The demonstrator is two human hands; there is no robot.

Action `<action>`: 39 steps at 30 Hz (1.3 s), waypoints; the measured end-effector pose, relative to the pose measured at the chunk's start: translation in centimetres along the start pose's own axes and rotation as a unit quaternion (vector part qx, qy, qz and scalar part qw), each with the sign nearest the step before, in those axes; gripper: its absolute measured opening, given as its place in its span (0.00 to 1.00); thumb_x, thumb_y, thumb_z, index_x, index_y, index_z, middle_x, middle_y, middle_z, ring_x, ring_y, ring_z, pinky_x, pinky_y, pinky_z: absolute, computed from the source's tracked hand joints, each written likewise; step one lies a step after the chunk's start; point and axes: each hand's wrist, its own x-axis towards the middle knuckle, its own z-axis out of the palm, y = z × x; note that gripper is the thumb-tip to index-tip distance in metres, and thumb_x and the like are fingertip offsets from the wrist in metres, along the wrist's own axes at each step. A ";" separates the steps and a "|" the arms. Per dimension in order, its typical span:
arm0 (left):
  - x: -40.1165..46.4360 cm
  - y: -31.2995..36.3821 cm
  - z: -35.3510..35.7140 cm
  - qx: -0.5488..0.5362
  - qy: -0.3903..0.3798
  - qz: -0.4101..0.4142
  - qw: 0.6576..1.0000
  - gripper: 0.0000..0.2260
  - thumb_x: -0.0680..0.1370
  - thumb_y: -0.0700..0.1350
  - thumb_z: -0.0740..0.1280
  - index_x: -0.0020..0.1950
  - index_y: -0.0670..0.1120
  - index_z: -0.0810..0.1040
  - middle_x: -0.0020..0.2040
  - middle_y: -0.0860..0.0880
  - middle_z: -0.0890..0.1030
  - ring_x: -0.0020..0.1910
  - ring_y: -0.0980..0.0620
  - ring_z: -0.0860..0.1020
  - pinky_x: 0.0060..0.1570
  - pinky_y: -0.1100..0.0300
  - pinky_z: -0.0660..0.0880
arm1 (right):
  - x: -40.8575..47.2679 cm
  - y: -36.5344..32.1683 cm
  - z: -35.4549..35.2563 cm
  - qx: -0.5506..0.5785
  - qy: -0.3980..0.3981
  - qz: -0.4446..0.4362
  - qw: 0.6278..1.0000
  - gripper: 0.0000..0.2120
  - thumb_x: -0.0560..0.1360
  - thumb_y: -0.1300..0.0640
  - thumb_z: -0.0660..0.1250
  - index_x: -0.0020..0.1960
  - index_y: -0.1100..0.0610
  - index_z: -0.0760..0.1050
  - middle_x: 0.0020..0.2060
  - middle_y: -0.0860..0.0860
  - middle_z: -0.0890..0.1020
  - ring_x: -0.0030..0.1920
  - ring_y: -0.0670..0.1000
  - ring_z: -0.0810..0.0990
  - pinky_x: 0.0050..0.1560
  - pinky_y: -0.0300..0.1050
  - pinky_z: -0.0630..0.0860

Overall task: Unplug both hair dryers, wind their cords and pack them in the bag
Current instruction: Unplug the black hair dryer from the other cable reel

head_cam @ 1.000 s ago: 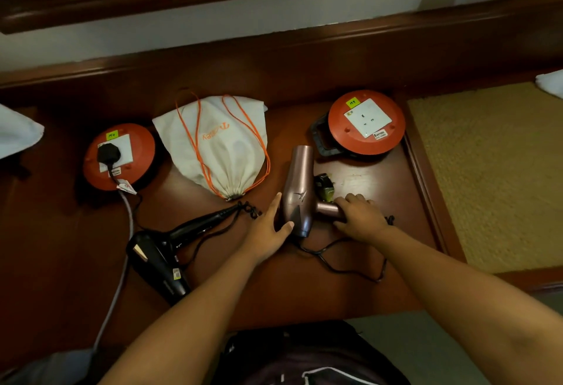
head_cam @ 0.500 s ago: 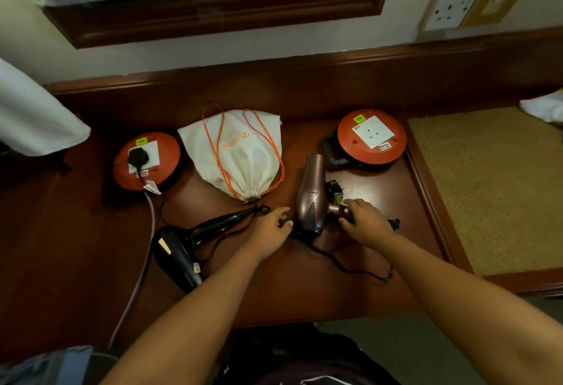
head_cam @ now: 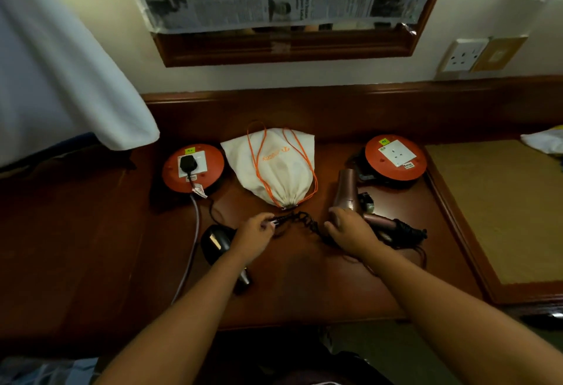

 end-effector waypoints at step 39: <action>18.4 -13.6 -17.8 0.230 0.157 -0.029 0.960 0.23 0.81 0.46 0.60 0.75 0.46 0.62 0.76 0.45 0.61 0.75 0.44 0.58 0.70 0.49 0.64 | 28.3 -24.4 14.4 -0.134 -0.110 -0.244 0.954 0.28 0.80 0.54 0.56 0.77 0.60 0.52 0.76 0.57 0.56 0.76 0.57 0.54 0.75 0.52 0.54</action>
